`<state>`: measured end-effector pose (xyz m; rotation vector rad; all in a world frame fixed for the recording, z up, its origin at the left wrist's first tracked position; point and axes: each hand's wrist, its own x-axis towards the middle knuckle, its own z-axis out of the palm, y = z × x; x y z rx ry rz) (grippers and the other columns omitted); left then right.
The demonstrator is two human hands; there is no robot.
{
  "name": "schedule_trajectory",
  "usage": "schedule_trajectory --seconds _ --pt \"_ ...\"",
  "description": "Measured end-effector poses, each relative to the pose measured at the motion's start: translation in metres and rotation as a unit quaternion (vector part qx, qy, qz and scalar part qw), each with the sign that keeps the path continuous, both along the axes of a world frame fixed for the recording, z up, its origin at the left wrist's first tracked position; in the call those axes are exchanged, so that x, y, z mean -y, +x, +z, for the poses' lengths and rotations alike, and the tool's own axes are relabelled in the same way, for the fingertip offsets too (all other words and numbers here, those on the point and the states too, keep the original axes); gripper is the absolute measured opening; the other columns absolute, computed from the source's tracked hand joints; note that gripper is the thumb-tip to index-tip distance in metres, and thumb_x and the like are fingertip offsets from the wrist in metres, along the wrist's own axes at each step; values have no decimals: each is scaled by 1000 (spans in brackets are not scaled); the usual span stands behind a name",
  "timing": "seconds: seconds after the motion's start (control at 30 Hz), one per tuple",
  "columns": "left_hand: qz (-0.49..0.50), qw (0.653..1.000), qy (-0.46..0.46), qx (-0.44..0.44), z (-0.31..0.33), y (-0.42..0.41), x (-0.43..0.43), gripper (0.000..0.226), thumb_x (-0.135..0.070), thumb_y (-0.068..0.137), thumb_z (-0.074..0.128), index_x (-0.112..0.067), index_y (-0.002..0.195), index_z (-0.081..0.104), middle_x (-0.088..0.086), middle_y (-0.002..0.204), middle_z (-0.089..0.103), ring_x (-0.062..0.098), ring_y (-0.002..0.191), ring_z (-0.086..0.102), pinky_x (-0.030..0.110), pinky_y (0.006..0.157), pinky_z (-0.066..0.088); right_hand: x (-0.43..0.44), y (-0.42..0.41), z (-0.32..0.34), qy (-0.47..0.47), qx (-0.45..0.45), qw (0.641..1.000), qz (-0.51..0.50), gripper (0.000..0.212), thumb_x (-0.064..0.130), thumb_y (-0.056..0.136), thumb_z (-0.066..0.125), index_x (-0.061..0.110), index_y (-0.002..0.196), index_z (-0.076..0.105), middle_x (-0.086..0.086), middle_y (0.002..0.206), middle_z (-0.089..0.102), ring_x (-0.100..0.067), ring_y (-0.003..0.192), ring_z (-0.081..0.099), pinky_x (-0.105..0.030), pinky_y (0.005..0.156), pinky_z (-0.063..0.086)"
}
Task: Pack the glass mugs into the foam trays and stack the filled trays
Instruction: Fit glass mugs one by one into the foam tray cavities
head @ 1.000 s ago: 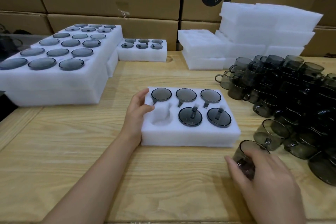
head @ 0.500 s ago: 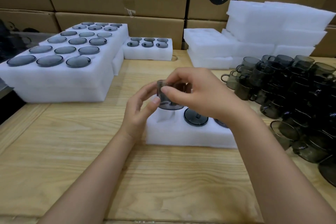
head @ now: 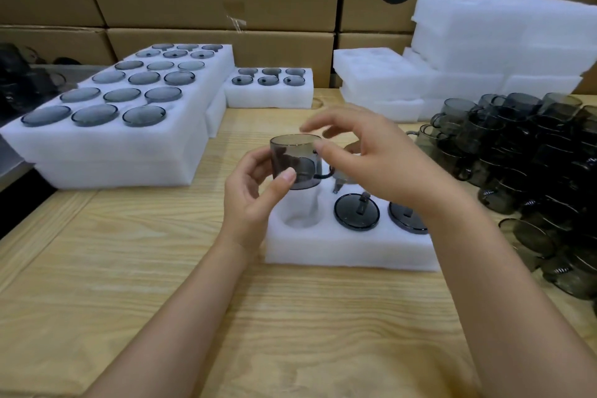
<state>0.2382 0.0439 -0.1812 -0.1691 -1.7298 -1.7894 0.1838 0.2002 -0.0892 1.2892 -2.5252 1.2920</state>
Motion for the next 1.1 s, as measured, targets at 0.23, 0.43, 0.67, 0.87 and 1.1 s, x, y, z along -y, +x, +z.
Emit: schedule_trajectory --seconds 0.23,0.43,0.67,0.87,1.1 --pt "96 988 -117 -18 -2 -1 -7 55 -32 61 74 -32 108 46 -15 100 57 7 93 58 20 84 44 29 12 -19 73 -74 991 -86 82 61 71 63 23 139 38 6 121 46 -13 113 46 -29 87 40" --pt "-89 994 -64 5 -1 1 3 68 -21 62 66 -19 126 44 6 107 57 32 101 56 52 83 49 20 3 -18 49 13 997 50 44 36 76 74 30 116 55 17 108 50 5 98 50 -5 79 36" --pt "-83 992 53 74 -2 -3 15 68 -34 66 53 -9 130 46 11 112 61 25 116 52 34 103 40 9 -8 -26 110 36 987 115 48 23 76 75 36 117 54 22 116 49 5 109 44 -13 92 37" --pt "-85 988 35 127 -10 -2 8 61 -42 74 59 -15 128 50 30 140 40 44 131 40 63 111 26 12 -8 -33 156 53 978 127 53 31 74 76 42 119 49 13 117 43 -2 111 45 -26 98 40" --pt "-92 988 35 116 -13 -6 11 59 -39 70 61 -17 124 54 18 136 48 29 128 48 44 107 39 13 -8 -38 175 31 977 115 64 33 76 75 29 131 43 14 123 46 1 116 42 -18 98 34"
